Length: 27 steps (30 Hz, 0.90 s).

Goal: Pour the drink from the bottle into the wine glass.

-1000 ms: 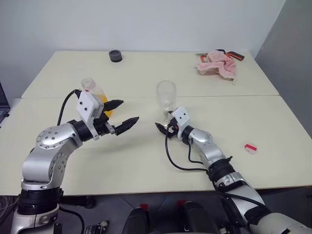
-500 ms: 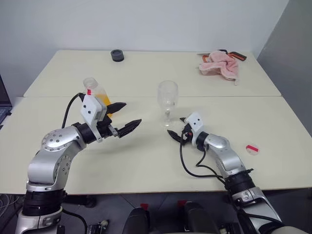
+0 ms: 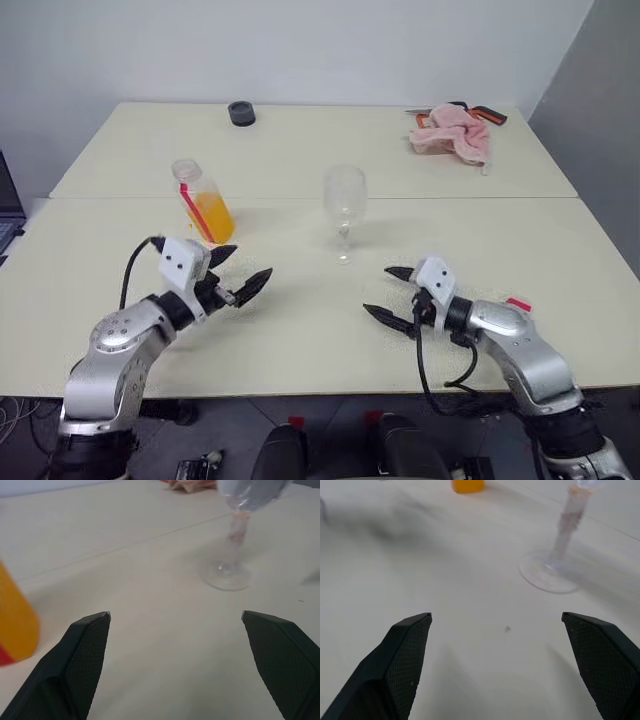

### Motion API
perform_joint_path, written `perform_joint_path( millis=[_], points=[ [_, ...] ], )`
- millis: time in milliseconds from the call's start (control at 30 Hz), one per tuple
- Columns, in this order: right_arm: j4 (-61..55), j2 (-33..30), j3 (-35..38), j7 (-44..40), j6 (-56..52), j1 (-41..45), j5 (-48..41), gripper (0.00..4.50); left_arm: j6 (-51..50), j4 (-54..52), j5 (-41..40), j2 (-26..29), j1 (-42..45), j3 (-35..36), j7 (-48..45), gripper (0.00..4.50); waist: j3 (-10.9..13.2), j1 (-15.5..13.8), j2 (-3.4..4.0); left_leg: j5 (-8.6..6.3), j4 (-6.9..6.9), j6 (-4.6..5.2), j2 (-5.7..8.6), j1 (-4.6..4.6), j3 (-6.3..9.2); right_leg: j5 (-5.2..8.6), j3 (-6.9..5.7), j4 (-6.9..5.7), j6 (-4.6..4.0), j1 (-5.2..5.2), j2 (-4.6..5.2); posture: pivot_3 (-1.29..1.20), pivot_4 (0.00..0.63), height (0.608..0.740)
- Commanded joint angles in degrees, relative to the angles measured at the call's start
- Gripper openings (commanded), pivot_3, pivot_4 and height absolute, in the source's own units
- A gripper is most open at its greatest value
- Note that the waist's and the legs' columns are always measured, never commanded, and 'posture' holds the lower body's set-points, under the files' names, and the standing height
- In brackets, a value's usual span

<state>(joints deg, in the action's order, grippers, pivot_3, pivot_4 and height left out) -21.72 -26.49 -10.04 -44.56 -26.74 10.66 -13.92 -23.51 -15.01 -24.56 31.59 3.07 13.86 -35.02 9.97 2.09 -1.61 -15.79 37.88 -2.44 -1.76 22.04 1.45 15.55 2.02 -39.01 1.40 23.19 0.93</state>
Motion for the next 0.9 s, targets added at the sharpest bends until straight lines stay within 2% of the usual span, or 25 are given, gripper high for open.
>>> perform_joint_path(
  millis=[33,167,267,633,900],
  points=[
    [-5.79,-0.72,1.18,-0.93,-2.89,1.2,-4.13,4.45,2.74,2.4,2.18,-1.38,1.43,4.15,6.01,4.5,-0.01,-0.23,-0.01,0.0,0.01,0.0,0.0,-0.01,0.0,0.0,0.0,0.0,0.01,-0.01,-0.01,0.0,0.15,0.74],
    [-5.84,0.17,0.61,0.3,-4.12,4.09,-4.91,4.45,3.54,8.15,3.76,-2.83,4.66,7.42,12.65,4.5,0.0,-0.29,-0.04,0.0,0.04,0.0,0.02,-0.02,-0.02,-0.01,-0.01,0.0,0.02,-0.02,-0.01,0.0,0.15,0.74],
    [-6.18,0.68,0.3,0.65,-4.84,5.31,-5.39,4.45,3.26,11.25,3.83,-2.53,6.98,8.23,14.04,4.5,0.0,-0.31,-0.05,0.0,0.03,0.0,0.03,0.0,-0.02,-0.01,-0.06,0.01,0.01,-0.01,-0.01,0.0,0.15,0.74],
    [-7.41,0.51,-1.28,1.25,-5.38,7.26,-6.07,4.45,4.95,24.99,6.1,2.53,17.81,3.98,7.6,4.5,0.01,-0.39,-0.07,0.0,0.02,0.0,0.06,0.03,-0.02,-0.02,-0.22,0.02,0.0,0.0,0.02,0.0,0.15,0.74],
    [-7.82,0.31,-1.73,1.4,-5.37,7.61,-6.13,4.45,7.48,32.63,7.68,2.89,24.01,1.87,4.48,4.5,0.02,-0.36,-0.09,0.0,0.02,0.0,0.06,0.06,-0.01,-0.02,-0.26,0.02,0.0,0.02,0.02,0.0,0.15,0.74]
  ],
)
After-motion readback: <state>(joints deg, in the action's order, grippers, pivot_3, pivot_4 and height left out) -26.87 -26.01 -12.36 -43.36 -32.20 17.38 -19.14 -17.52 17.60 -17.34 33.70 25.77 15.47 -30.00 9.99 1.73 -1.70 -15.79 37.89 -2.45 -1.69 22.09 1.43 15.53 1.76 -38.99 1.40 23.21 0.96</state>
